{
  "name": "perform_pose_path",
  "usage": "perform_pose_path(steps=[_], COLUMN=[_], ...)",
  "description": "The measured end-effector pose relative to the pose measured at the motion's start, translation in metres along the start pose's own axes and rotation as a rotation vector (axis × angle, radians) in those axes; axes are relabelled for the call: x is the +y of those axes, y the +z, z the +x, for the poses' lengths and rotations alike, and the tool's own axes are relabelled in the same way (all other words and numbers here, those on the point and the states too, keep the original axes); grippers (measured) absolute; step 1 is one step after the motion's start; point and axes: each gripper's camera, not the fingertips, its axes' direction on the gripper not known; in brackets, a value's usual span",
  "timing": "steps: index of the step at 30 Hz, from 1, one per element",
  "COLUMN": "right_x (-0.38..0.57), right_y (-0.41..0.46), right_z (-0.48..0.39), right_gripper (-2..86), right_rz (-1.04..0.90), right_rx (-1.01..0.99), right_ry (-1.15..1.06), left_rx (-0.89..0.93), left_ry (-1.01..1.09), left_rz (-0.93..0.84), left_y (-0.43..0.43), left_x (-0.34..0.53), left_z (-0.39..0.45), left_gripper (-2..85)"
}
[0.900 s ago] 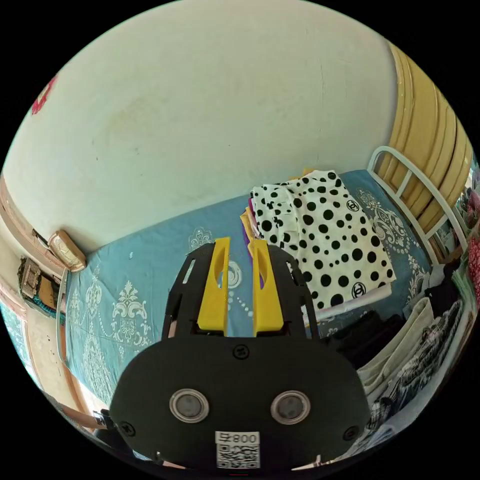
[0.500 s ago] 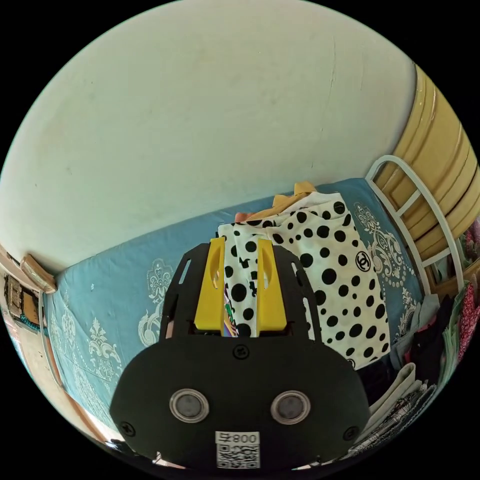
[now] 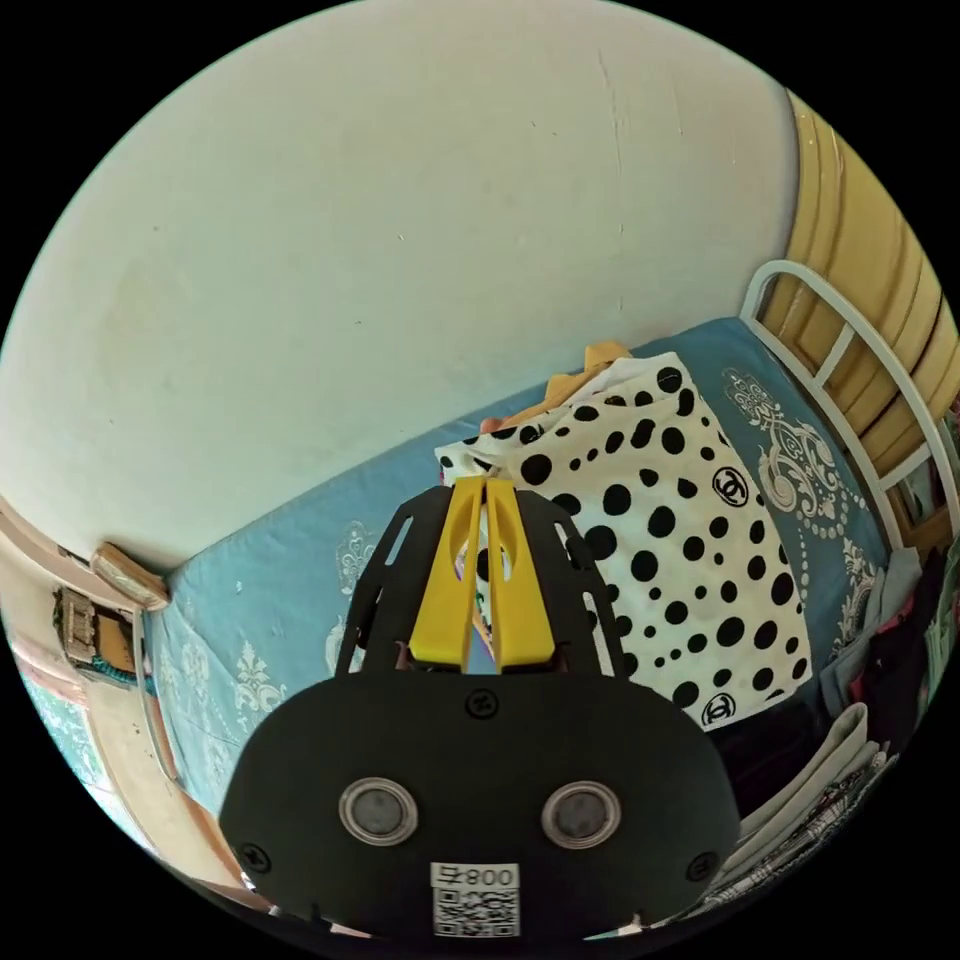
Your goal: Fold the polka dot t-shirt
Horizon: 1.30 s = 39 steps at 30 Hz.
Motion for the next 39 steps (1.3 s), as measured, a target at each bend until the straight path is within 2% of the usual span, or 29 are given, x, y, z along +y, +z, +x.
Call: perform_pose_path(steps=[2, 8, 17, 22, 27, 31, 34, 39], right_x=[0.025, 0.092, 0.190, 0.253, 0.318, 0.376, 0.415, 0.473], right_y=[-0.027, -0.113, -0.251, -0.304, -0.324, -0.332, -0.327, -0.309], right_z=[-0.019, -0.103, -0.290, -0.406, -0.522, -0.625, -0.694, -0.786], right_gripper=[0.1, 0.2, 0.1, 0.0, 0.0, 0.0, 0.0, 0.0], right_rz=[0.053, 0.110, 0.155, 0.173, 0.162, 0.158, 0.135, 0.071], right_rx=[-0.147, -0.384, -0.609, -0.636, -0.698, -0.781, -0.830, -0.873], right_ry=[-0.021, -0.174, -0.393, -0.456, -0.479, -0.538, -0.577, -0.634], left_rx=[0.032, 0.125, 0.175, 0.200, 0.115, 0.116, 0.065, 0.101], left_ry=[-0.010, -0.068, -0.089, -0.076, -0.016, 0.041, 0.081, 0.177], left_rz=[0.010, 0.176, 0.473, 0.707, 0.914, 1.048, 1.076, 1.077], left_y=[-0.013, -0.086, -0.218, -0.312, -0.401, -0.460, -0.490, -0.516], left_x=[0.010, 0.056, 0.163, 0.257, 0.348, 0.424, 0.458, 0.470], left_z=[0.010, 0.039, 0.066, 0.076, 0.090, 0.101, 0.115, 0.143], left_gripper=[0.0, 0.1, 0.2, 0.3, 0.9, 3.4, 6.2, 7.2])
